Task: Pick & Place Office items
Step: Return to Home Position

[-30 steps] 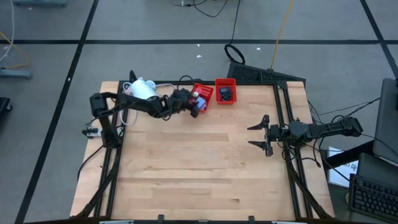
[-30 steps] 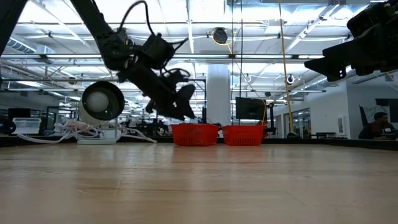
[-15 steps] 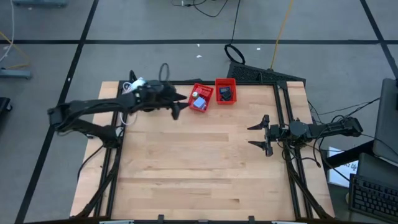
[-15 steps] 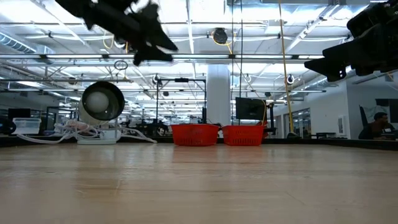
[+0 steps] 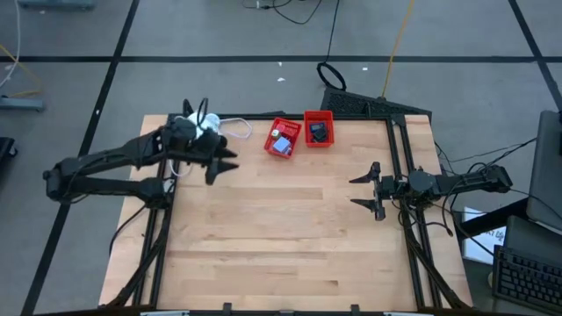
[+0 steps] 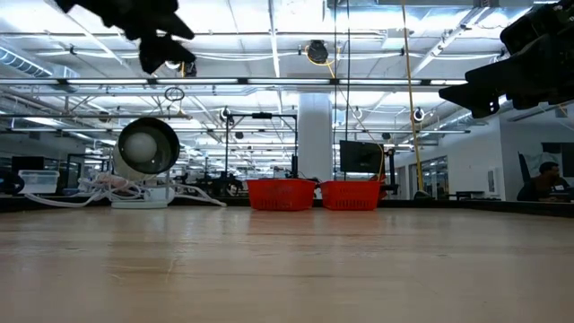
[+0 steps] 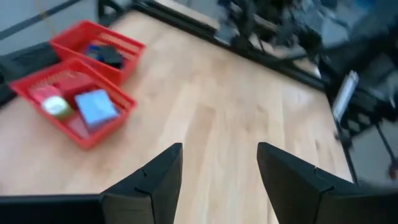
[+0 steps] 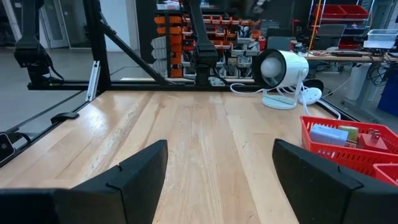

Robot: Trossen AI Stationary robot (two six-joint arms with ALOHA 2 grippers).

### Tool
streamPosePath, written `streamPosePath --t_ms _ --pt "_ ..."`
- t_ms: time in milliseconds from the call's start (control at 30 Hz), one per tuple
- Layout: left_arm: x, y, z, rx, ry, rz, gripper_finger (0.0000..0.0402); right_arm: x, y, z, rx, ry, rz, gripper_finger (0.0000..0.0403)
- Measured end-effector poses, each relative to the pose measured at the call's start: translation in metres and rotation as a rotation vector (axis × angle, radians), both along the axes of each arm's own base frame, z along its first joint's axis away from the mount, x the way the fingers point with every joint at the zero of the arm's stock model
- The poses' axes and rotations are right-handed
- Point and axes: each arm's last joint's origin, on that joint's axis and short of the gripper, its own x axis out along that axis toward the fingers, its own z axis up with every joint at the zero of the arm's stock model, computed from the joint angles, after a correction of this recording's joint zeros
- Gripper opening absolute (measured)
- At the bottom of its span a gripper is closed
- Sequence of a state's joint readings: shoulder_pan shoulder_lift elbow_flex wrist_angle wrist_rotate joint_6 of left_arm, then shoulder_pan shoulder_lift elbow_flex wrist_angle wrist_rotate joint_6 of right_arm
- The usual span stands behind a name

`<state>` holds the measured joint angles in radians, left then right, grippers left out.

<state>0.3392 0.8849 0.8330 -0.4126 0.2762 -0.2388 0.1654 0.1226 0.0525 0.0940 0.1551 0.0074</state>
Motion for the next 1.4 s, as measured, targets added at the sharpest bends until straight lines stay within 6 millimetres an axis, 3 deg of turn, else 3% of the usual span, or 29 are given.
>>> streamPosePath --t_ms 133,300,400,533,867,1167,1400 --pt "-0.008 -0.021 -0.024 0.047 -0.043 -0.044 0.0210 0.000 0.000 0.000 0.000 0.000 0.000 0.0279" --pt "-0.016 -0.044 -0.072 0.094 -0.167 -0.083 0.0209 0.000 0.000 0.000 0.000 0.000 0.000 0.0279" --pt "-0.021 -0.052 -0.102 0.096 -0.212 -0.070 0.0209 0.000 0.000 0.000 0.000 0.000 0.000 0.0279" --pt "-0.027 -0.057 -0.127 0.102 -0.267 -0.075 0.0209 0.000 0.000 0.000 0.000 0.000 0.000 0.0279" --pt "-0.052 -0.056 -0.116 0.189 -0.339 -0.093 0.0209 0.000 0.000 0.000 0.000 0.000 0.000 0.0279" --pt "-0.083 -0.052 -0.112 0.222 -0.383 0.031 0.0209 0.000 0.000 0.000 0.000 0.000 0.000 0.0279" --pt "-0.091 -0.052 -0.110 0.254 -0.427 0.037 0.0209 0.000 0.000 0.000 0.000 0.000 0.000 0.0279"
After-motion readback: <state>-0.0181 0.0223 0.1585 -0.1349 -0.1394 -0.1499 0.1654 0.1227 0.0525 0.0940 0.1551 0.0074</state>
